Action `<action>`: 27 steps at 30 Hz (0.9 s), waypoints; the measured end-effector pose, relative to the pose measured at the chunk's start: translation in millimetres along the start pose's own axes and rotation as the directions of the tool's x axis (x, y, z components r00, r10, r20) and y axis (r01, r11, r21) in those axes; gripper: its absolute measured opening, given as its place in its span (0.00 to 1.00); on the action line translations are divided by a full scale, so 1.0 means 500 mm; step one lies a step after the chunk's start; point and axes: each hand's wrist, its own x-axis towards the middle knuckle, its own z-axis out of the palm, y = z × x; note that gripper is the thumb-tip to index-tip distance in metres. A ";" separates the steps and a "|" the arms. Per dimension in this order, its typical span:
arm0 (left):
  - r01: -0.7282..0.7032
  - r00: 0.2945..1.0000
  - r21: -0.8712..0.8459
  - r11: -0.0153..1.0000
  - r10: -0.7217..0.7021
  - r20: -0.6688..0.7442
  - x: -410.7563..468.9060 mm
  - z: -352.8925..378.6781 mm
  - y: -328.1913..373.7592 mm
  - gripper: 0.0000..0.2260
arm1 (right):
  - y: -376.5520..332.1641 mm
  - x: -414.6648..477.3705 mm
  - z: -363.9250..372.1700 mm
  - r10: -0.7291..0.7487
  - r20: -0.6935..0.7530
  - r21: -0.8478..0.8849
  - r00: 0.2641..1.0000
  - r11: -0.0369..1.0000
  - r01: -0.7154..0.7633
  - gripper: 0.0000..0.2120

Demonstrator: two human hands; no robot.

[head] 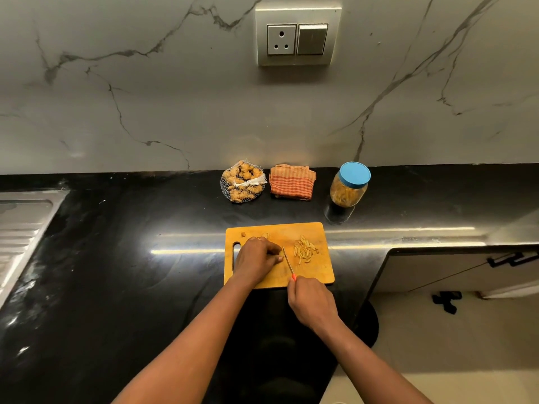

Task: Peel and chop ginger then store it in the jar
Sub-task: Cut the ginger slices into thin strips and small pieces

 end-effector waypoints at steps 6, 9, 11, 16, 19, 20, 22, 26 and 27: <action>-0.022 1.000 -0.002 1.000 0.022 0.006 -0.001 -0.003 -0.003 0.11 | -0.004 -0.001 0.000 0.006 0.000 0.007 1.000 1.000 -0.006 0.21; -0.026 1.000 -0.009 1.000 0.026 -0.016 -0.005 0.000 -0.003 0.11 | -0.006 -0.002 -0.001 0.009 -0.003 0.006 1.000 1.000 -0.009 0.21; -0.030 0.999 -0.003 1.000 0.030 -0.028 -0.007 -0.001 -0.001 0.11 | -0.008 -0.002 -0.001 0.010 0.000 0.011 1.000 1.000 -0.010 0.21; -0.024 0.999 0.006 1.000 0.025 -0.042 -0.008 0.000 0.000 0.11 | -0.013 -0.004 -0.004 0.012 0.002 0.009 1.000 1.000 -0.012 0.21; -0.025 0.999 0.003 1.000 0.025 -0.040 -0.009 0.002 -0.001 0.11 | -0.015 -0.006 -0.007 0.011 -0.005 -0.016 1.000 1.000 -0.011 0.21; -0.026 0.999 0.003 1.000 0.026 -0.042 -0.008 0.002 0.000 0.11 | -0.015 -0.006 -0.009 0.008 -0.008 -0.033 1.000 0.999 -0.008 0.21; -0.025 0.999 0.004 1.000 0.025 -0.045 -0.007 0.004 -0.002 0.10 | -0.017 -0.005 -0.013 -0.001 -0.005 -0.092 1.000 0.996 0.001 0.21; -0.029 0.998 0.016 0.999 0.030 -0.056 -0.009 0.008 -0.003 0.10 | -0.020 0.000 -0.024 -0.013 0.039 -0.219 0.999 0.975 0.021 0.17; -0.034 0.997 0.032 0.999 0.036 -0.068 -0.011 0.009 -0.004 0.09 | -0.022 0.002 -0.026 -0.008 0.053 -0.249 0.999 0.968 0.021 0.17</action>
